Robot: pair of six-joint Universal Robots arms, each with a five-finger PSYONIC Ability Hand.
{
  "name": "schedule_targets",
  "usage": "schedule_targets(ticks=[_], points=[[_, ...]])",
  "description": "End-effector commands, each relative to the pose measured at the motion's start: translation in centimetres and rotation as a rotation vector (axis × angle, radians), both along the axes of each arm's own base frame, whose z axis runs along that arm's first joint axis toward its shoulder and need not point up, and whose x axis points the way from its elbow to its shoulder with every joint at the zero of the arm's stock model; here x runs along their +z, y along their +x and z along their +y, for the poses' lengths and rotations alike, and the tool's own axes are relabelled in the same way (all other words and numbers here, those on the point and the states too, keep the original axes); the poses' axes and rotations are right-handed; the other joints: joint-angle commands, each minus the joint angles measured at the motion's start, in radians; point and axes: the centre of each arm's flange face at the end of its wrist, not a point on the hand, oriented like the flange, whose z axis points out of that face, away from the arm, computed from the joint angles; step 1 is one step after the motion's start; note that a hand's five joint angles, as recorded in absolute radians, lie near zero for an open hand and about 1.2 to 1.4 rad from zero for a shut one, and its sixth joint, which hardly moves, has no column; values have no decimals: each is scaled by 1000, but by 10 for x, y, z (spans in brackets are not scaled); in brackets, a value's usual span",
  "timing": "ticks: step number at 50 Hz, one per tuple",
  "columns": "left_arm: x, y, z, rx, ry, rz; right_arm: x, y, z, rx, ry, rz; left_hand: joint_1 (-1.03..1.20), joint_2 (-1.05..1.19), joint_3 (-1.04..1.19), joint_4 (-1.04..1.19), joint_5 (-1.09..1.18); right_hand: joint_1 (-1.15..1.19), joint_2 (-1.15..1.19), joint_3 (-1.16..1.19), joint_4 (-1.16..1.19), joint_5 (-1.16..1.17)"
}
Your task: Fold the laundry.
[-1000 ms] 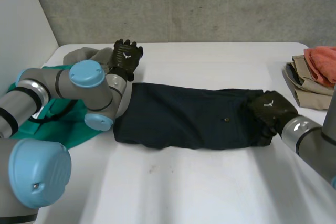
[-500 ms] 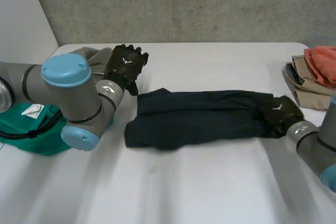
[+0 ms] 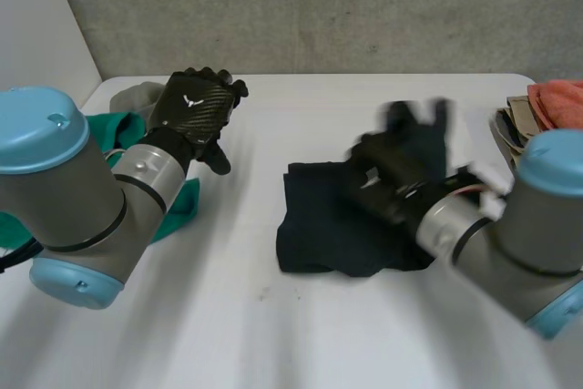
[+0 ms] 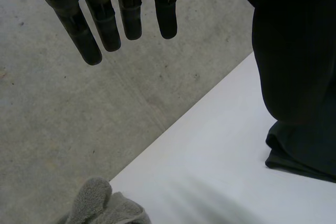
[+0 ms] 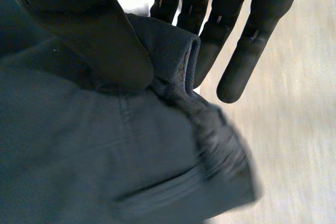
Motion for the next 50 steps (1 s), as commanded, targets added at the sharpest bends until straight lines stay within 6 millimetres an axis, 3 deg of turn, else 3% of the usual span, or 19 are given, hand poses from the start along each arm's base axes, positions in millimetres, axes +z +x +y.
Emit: schedule_targets(ticks=[1,2,6,9,10,13,14,16,17,19,22,27,31,36,39,50], points=[[-1,2,2,5,4,-4,-19,31,47,291,14,11,-34,-6,-13,-9,5,471,250,199,194,236],[0,2,2,3,2,-2,-18,31,47,293,13,7,-34,-6,-13,-9,5,471,250,199,194,236],[3,-1,1,-3,-11,6,-11,33,46,272,79,-54,-37,-9,-16,-11,2,-403,-624,-675,-680,-638],[8,-3,-2,-3,-28,17,9,28,38,218,202,-184,-37,-9,-16,-11,2,-514,-735,-786,-791,-749],[11,-5,-2,-8,-35,23,24,23,33,172,293,-285,-37,-9,-16,-11,2,-718,-939,-990,-994,-953],[19,-20,3,-47,-54,56,44,11,18,73,461,-469,-37,-9,-16,-11,2,-751,-972,-1023,-1027,-986],[20,-31,7,-75,-51,73,54,1,4,-12,552,-593,-34,-6,-13,-9,5,-751,-972,-1023,-1027,-986],[21,-41,11,-102,-48,94,63,-12,-12,-107,628,-708,-34,-6,-13,-9,5,-751,-972,-1023,-1027,-986],[21,-51,14,-127,-43,112,67,-30,-29,-226,694,-805,-31,-3,-10,-6,8,-751,-972,-1023,-1027,-986],[20,-60,16,-147,-32,127,67,-43,-37,-318,741,-851,-28,0,-7,-3,11,-751,-972,-1023,-1027,-986],[7,-80,25,-188,10,131,61,-62,-47,-461,807,-845,-25,3,-4,0,14,-751,-972,-1023,-1027,-986],[-33,-115,50,-243,122,63,35,-59,-59,-549,878,-712,-23,6,-1,3,17,-751,-972,-1023,-1027,-986],[-62,-123,47,-187,184,1,21,-58,-71,-584,895,-681,-20,9,1,6,20,-751,-972,-1023,-1027,-986],[-87,-119,35,-74,232,-84,1,-53,-79,-615,906,-649,-20,9,1,6,20,-751,-972,-1023,-1027,-986],[-98,-112,33,-37,250,-163,-7,-36,-75,-573,924,-623,-20,9,1,6,20,-751,-972,-1023,-1027,-986],[-115,-96,39,-26,280,-309,-43,-10,-64,-504,892,-438,-25,3,-4,0,14,-751,-972,-1023,-1027,-986]])
